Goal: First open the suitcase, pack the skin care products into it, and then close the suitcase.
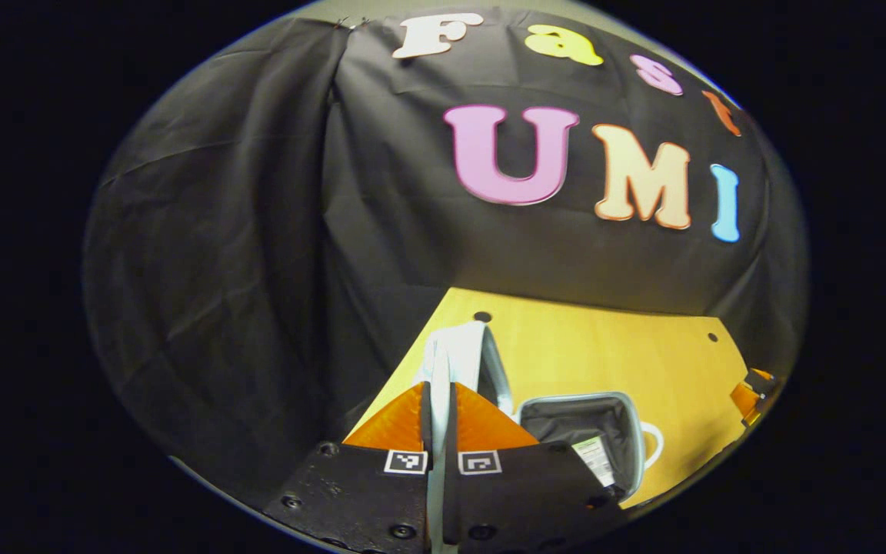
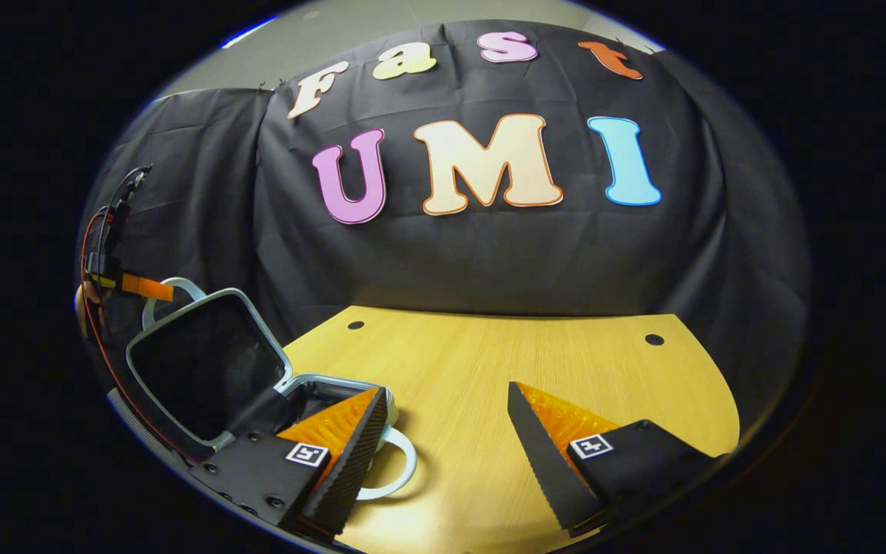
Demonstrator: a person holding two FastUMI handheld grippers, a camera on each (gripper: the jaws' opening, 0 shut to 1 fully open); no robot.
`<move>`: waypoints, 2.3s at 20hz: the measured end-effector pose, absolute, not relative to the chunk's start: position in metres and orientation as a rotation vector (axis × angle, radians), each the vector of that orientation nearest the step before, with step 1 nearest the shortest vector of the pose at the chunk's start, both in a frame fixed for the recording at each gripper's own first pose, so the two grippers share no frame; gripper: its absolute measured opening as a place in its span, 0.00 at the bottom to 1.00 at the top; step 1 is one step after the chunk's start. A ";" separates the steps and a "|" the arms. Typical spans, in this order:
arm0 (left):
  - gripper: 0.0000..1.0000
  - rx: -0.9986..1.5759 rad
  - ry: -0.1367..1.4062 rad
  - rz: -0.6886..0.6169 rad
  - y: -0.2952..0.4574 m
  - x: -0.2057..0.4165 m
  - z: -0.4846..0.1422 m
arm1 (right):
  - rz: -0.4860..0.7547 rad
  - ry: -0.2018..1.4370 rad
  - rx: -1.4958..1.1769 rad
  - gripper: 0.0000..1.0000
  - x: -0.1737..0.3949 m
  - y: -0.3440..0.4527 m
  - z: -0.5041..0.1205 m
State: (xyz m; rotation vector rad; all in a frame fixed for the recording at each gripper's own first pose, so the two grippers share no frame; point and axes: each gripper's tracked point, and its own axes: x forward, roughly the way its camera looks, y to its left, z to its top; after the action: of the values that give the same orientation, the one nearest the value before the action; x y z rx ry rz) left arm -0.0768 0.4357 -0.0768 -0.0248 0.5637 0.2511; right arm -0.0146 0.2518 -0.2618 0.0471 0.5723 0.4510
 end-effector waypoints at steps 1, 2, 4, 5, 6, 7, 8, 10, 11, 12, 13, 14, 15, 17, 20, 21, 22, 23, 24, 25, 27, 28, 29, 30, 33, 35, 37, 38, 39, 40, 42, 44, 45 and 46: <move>0.00 -0.027 0.556 0.221 0.416 -0.074 -0.075 | 0.454 0.568 0.041 0.98 -0.014 0.247 -0.261; 0.00 -0.019 0.549 0.193 0.397 -0.071 -0.075 | 0.457 0.565 0.037 0.98 -0.012 0.243 -0.260; 0.00 -0.007 0.546 0.152 0.369 -0.062 -0.077 | 0.459 0.556 0.039 0.98 -0.011 0.236 -0.255; 0.00 -0.021 0.547 0.125 0.353 -0.058 -0.078 | 0.459 0.553 0.041 0.98 -0.010 0.231 -0.254; 0.00 -0.044 0.538 0.098 0.337 -0.054 -0.077 | 0.456 0.551 0.041 0.98 -0.009 0.227 -0.253; 0.00 -0.063 0.531 0.070 0.323 -0.051 -0.077 | 0.454 0.551 0.039 0.98 -0.009 0.222 -0.254; 0.00 -0.074 0.531 0.046 0.309 -0.048 -0.081 | 0.451 0.548 0.040 0.98 -0.008 0.217 -0.252; 0.00 -0.083 0.540 0.012 0.288 -0.045 -0.088 | 0.441 0.545 0.038 0.98 -0.008 0.207 -0.250; 0.00 -0.095 0.546 -0.011 0.276 -0.043 -0.091 | 0.436 0.546 0.035 0.98 -0.007 0.202 -0.250; 0.00 -0.109 0.552 -0.035 0.263 -0.043 -0.094 | 0.431 0.546 0.030 0.98 -0.006 0.196 -0.249; 0.00 -0.118 0.551 -0.050 0.254 -0.043 -0.096 | 0.423 0.545 0.024 0.98 -0.006 0.190 -0.249; 0.00 -0.125 0.546 -0.068 0.243 -0.041 -0.099 | 0.415 0.542 0.022 0.98 -0.005 0.184 -0.247; 0.02 -0.127 0.558 -0.087 0.231 -0.041 -0.107 | 0.408 0.540 0.026 0.98 -0.005 0.178 -0.245; 0.05 -0.135 0.581 -0.117 0.210 -0.043 -0.125 | 0.402 0.534 0.026 0.98 -0.004 0.166 -0.243; 0.07 -0.130 0.613 -0.144 0.174 -0.042 -0.149 | 0.405 0.525 0.002 0.98 -0.007 0.142 -0.241; 0.07 -0.115 0.626 -0.146 0.164 -0.044 -0.159 | 0.408 0.524 -0.006 0.98 -0.007 0.133 -0.241; 0.07 -0.101 0.651 -0.146 0.155 -0.045 -0.172 | 0.411 0.524 -0.010 0.98 -0.008 0.125 -0.240; 0.08 -0.100 0.670 -0.148 0.148 -0.046 -0.183 | 0.415 0.525 -0.012 0.98 -0.008 0.116 -0.241; 0.08 -0.105 0.690 -0.139 0.140 -0.049 -0.193 | 0.419 0.529 -0.016 0.98 -0.009 0.106 -0.242; 0.10 -0.107 0.705 -0.124 0.138 -0.052 -0.198 | 0.422 0.531 -0.019 0.98 -0.010 0.097 -0.242; 0.22 -0.083 0.679 -0.083 0.131 -0.049 -0.199 | 0.424 0.529 -0.028 0.98 -0.009 0.080 -0.240; 0.31 -0.070 0.659 -0.070 0.128 -0.048 -0.193 | 0.422 0.524 -0.033 0.98 -0.007 0.074 -0.237; 0.40 -0.059 0.626 -0.068 0.123 -0.045 -0.183 | 0.417 0.512 -0.027 0.98 -0.006 0.070 -0.229; 0.52 -0.047 0.586 -0.062 0.119 -0.042 -0.169 | 0.410 0.491 -0.015 0.98 -0.003 0.069 -0.217; 0.97 -0.006 0.442 -0.014 0.117 -0.027 -0.123 | 0.362 0.371 0.024 0.98 0.012 0.070 -0.168; 0.98 0.009 0.331 0.015 0.114 -0.019 -0.086 | 0.315 0.269 0.045 0.98 0.020 0.074 -0.129; 0.98 0.011 0.244 0.014 0.113 -0.017 -0.052 | 0.274 0.163 0.060 0.97 0.028 0.080 -0.088; 0.98 0.008 0.214 0.004 0.109 -0.018 -0.037 | 0.270 0.134 0.057 0.93 0.029 0.086 -0.073; 0.97 -0.001 0.187 -0.009 0.107 -0.015 -0.024 | 0.262 0.098 0.055 0.97 0.029 0.093 -0.057; 0.97 -0.008 0.177 -0.029 0.104 -0.014 -0.015 | 0.254 0.072 0.057 0.97 0.028 0.095 -0.042; 0.97 0.004 0.149 -0.050 0.104 -0.009 0.001 | 0.242 0.018 0.075 0.97 0.024 0.102 -0.017; 0.97 0.036 0.129 -0.054 0.108 -0.006 0.012 | 0.226 -0.025 0.080 0.94 0.022 0.105 -0.003; 0.97 0.050 0.127 -0.058 0.108 -0.005 0.014 | 0.222 -0.038 0.073 0.97 0.020 0.105 0.004; 0.97 0.055 0.113 -0.060 0.108 -0.006 0.017 | 0.214 -0.045 0.061 0.97 0.016 0.104 0.007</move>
State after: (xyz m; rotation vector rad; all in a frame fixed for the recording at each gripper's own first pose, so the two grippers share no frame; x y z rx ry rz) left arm -0.0065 0.1080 0.0166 0.0555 0.1125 -0.0605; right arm 0.0160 0.1042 0.0065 0.0612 -0.0449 0.2144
